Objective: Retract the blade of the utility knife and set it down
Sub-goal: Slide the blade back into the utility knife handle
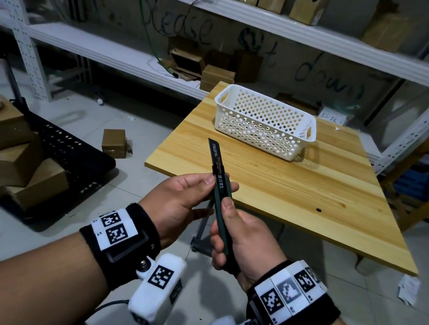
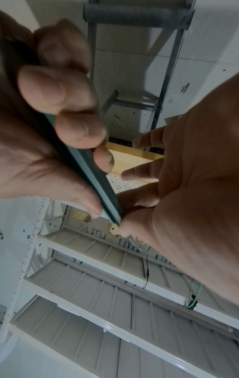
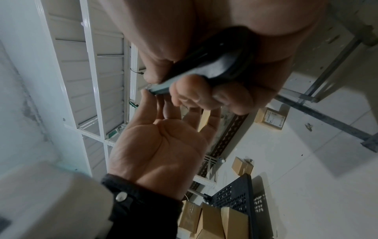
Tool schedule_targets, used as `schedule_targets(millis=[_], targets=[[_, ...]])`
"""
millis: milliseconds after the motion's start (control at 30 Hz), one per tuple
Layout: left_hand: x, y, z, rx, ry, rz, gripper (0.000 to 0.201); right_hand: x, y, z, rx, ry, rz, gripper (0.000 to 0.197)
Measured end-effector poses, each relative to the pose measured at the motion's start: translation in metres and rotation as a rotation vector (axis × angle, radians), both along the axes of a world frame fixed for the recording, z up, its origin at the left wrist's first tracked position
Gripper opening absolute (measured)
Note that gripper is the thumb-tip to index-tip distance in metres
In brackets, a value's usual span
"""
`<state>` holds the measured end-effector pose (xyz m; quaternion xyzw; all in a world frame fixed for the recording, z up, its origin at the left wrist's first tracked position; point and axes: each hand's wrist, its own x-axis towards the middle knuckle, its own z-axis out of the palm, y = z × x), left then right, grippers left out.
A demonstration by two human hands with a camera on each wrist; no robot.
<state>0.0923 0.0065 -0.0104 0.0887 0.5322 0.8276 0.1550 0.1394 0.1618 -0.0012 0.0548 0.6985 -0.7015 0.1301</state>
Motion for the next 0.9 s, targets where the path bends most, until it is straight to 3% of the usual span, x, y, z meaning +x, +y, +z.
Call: schedule_targets(millis=[233,367,900], targets=[[0.0001,0.0019,0.0018,-0.053,0.046,0.035,0.033,0.0018,0.0056,0.0048,0.020,-0.105,0.098,0.062],[-0.0015,0.0005,0.0017,-0.052,0.051,0.037,0.030,-0.0007,0.0061,0.0037,0.112,-0.035,0.056,0.061],[-0.0026,-0.0004,-0.0026,-0.040,0.000,0.029,0.035,0.0016,0.0048,0.0048,0.055,-0.020,0.068,0.050]])
